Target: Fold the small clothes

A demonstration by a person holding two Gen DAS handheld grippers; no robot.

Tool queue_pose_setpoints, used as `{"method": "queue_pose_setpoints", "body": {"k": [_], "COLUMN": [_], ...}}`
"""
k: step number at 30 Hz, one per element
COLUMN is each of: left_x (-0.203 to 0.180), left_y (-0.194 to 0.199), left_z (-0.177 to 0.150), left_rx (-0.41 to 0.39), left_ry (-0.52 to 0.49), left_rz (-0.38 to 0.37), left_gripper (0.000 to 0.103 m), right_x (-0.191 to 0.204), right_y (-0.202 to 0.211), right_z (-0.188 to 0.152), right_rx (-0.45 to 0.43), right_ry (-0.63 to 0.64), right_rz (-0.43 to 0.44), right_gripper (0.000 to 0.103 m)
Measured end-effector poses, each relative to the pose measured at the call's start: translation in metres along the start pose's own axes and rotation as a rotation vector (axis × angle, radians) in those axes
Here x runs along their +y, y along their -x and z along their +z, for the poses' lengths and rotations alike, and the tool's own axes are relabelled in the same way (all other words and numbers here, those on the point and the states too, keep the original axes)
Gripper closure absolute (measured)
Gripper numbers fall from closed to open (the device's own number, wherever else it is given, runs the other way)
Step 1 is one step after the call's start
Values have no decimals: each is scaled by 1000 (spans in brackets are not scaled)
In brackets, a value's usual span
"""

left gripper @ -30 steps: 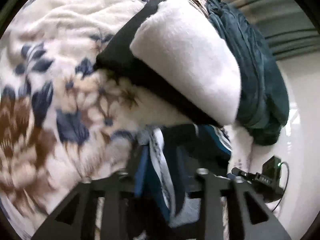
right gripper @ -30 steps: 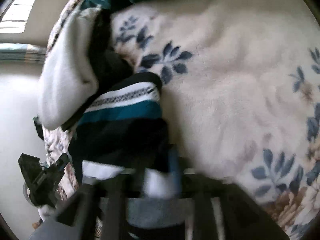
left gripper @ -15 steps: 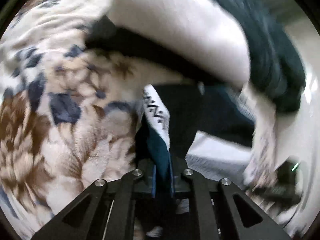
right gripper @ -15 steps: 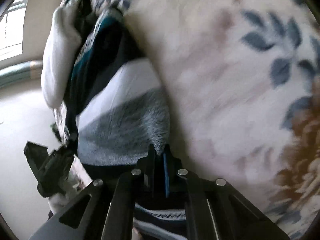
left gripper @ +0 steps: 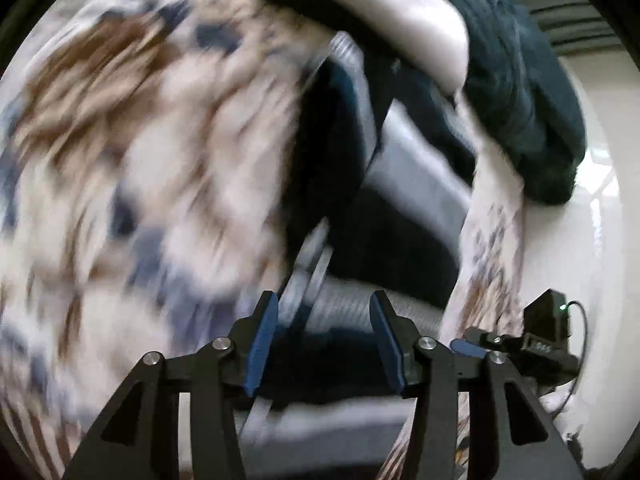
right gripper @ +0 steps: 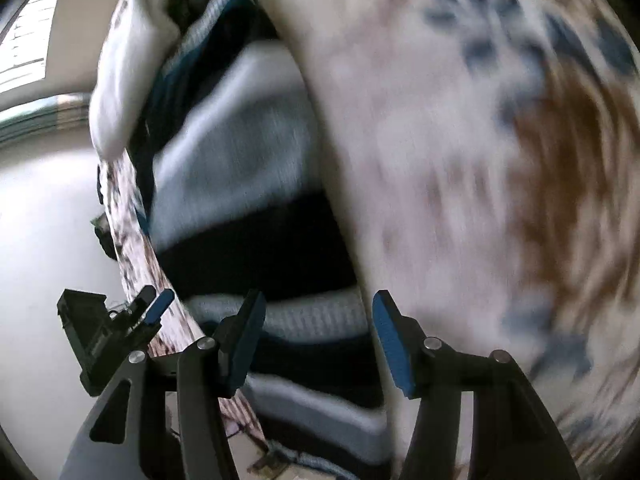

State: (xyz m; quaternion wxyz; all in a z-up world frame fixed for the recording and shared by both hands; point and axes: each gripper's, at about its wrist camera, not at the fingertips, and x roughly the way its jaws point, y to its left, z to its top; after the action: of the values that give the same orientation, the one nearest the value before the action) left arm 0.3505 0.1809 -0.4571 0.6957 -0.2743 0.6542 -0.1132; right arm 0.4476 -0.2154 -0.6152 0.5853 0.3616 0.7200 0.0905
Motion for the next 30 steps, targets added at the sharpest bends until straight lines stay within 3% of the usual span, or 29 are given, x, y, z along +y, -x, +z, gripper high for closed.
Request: {"method": "queue_pose_setpoints", "body": {"k": [2, 10, 12, 17, 21, 23, 25, 26, 27, 28, 29, 30], "left_x": [6, 32, 30, 30, 52, 58, 59, 57, 56, 55, 53, 51], "left_y": [2, -17, -14, 13, 6, -2, -2, -2, 0, 4, 10, 19], "left_z": [-27, -117, -127, -165, -188, -197, -204, -206, -208, -210, -212, -214], "left_rx": [42, 194, 195, 155, 188, 187, 153, 140, 118, 98, 71, 39], "left_ry": [-1, -76, -102, -109, -86, -89, -111, -119, -129, -133, -129, -122], "left_rz": [-7, 113, 145, 142, 156, 164, 169, 174, 180, 188, 192, 190], "left_gripper": [58, 58, 58, 58, 58, 62, 103, 103, 103, 103, 103, 103], "right_x": [-7, -39, -46, -61, -68, -69, -69, -69, -68, -66, -62, -58], "right_y": [-9, -40, -49, -65, -73, -80, -89, -92, -94, -94, -95, -94], "right_z": [-37, -154, -178, -225, -250, -260, -267, -270, -267, -270, -271, -273], "right_rx": [19, 62, 70, 77, 76, 82, 79, 72, 64, 43, 31, 15], "right_ry": [-24, -120, -146, -171, -144, -123, -124, -118, -118, -109, -101, -91], "right_rz": [-15, -83, -100, -131, -141, -141, -124, -120, -120, -128, -143, -149], "right_gripper": [45, 45, 45, 45, 45, 45, 45, 45, 49, 68, 79, 83]}}
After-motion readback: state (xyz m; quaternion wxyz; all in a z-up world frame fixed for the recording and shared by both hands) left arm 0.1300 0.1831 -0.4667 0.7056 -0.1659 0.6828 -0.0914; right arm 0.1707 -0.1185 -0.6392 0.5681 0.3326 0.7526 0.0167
